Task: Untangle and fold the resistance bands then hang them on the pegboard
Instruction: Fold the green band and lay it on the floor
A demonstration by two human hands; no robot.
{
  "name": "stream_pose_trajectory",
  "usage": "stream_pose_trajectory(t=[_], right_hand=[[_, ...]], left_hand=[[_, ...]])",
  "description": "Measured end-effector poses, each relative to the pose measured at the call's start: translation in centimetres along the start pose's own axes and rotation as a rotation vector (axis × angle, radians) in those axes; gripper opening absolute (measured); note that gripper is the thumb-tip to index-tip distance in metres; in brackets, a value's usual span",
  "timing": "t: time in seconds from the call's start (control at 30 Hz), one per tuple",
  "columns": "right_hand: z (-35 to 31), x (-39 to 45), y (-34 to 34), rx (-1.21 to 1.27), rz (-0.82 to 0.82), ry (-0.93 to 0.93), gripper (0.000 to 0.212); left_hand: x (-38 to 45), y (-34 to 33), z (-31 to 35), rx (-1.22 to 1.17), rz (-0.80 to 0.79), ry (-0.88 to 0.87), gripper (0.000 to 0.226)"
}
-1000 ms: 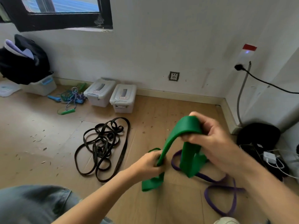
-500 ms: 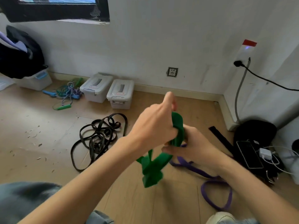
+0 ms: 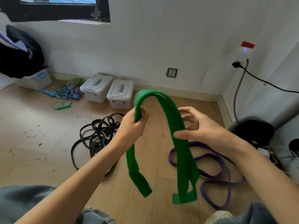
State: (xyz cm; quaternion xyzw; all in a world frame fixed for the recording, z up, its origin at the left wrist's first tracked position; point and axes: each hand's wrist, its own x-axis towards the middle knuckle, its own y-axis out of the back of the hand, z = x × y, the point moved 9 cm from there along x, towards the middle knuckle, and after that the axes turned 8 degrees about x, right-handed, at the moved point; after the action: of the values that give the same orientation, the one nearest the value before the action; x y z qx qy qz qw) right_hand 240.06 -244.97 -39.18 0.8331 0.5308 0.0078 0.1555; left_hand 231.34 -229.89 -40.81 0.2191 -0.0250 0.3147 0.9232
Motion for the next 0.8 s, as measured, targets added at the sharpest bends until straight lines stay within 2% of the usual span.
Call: stream_pose_trajectory(t=[0.07,0.17,0.27,0.4,0.47,0.53,0.67,0.8], right_hand=[[0.2,0.2,-1.7,0.029,-0.023,0.024,0.064],[0.2,0.8,-3.3,-0.014,0.038,0.097,0.037],[-0.1,1.0,-1.6,-0.073,0.159,0.144,0.014],[2.0,1.5,-2.6,-0.302,-0.009,0.044,0.027],[3.4,2.0,-3.1,-0.374,-0.034,0.018,0.03],[4.5,2.4,-2.6,-0.374,-0.023,-0.006,0.036],[7.0,2.7,-1.7,-0.431,-0.002,-0.057,0.031],[6.7,3.0,-0.5,-0.524,0.106,0.03,0.024]], left_hand=[[0.2,-0.4,3.8,0.166,-0.054,-0.137,0.006],[-0.9,-3.2,5.5,0.384,-0.187,-0.156,0.026],[-1.0,-3.0,5.2,0.369,-0.132,-0.139,0.02],[-0.4,-1.8,4.7,0.317,-0.161,-0.148,0.021],[-0.5,-1.6,4.2,0.354,-0.17,-0.136,0.02],[-0.3,-1.2,3.8,0.355,-0.163,-0.123,0.02],[0.6,0.9,4.0,0.361,-0.084,-0.137,0.023],[1.1,3.0,3.6,0.322,0.003,-0.115,0.019]])
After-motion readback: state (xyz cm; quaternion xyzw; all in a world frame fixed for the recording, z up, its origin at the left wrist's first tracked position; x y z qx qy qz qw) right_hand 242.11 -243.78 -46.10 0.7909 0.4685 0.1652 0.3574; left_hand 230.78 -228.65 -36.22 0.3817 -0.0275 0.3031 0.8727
